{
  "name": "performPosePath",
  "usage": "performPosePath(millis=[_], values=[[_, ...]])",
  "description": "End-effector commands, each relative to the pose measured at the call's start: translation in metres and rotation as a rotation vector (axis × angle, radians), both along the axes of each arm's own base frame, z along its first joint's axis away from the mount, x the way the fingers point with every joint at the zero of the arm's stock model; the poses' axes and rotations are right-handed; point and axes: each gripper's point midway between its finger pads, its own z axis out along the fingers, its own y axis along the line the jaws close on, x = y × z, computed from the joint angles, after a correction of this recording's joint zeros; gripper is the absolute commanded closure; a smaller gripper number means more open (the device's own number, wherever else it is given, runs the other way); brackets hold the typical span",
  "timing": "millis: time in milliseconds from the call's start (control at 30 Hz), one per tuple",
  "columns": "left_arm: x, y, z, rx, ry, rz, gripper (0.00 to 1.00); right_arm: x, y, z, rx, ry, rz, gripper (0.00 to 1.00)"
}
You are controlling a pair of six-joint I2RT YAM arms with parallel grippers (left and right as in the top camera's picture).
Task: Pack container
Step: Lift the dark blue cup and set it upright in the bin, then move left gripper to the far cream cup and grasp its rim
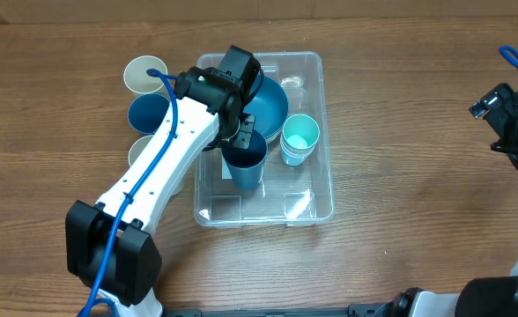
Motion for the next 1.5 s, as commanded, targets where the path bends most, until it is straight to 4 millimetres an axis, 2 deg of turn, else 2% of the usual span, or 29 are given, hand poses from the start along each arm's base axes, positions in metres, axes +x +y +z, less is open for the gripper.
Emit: performPosePath(millis=[0,167,300,400,467,567,700,800,933,1067,1167,1467], values=[[-0.003,-0.002,0.051,-0.054,-0.126,-0.029,0.65,0.001,-0.002,0.005,-0.007,-0.016,-0.008,0.00],[-0.019,0.006,0.104,-0.105,-0.223,-0.018,0.60,0.001,-0.002,0.005,-0.007,-0.017,-0.008,0.00],[-0.027,0.021,0.149,-0.135,-0.337,0.006,0.48,0.001,-0.002,0.005,-0.007,-0.017,-0.008,0.00],[-0.021,0.056,0.172,-0.079,-0.434,0.107,0.37,0.001,-0.002,0.005,-0.007,-0.016,-0.008,0.00],[-0.013,0.085,0.177,-0.055,-0.460,0.197,0.33,0.001,-0.002,0.005,-0.007,-0.017,-0.008,0.00],[0.001,0.126,0.168,-0.081,-0.426,0.323,0.32,0.001,-0.002,0.005,-0.007,-0.016,-0.008,0.00],[0.028,0.179,0.140,-0.169,-0.347,0.478,0.36,0.001,-0.002,0.005,-0.007,-0.016,-0.008,0.00],[0.052,0.203,0.118,-0.240,-0.312,0.535,0.35,0.001,-0.002,0.005,-0.007,-0.016,-0.008,0.00],[0.079,0.212,0.080,-0.358,-0.234,0.558,0.37,0.001,-0.002,0.005,-0.007,-0.016,-0.008,0.00],[0.095,0.217,0.047,-0.361,-0.179,0.584,0.40,0.001,-0.002,0.005,-0.007,-0.016,-0.008,0.00],[0.104,0.217,0.035,-0.360,-0.172,0.581,0.40,0.001,-0.002,0.005,-0.007,-0.016,-0.008,0.00],[0.122,0.219,0.018,-0.362,-0.189,0.573,0.40,0.001,-0.002,0.005,-0.007,-0.017,-0.008,0.00]])
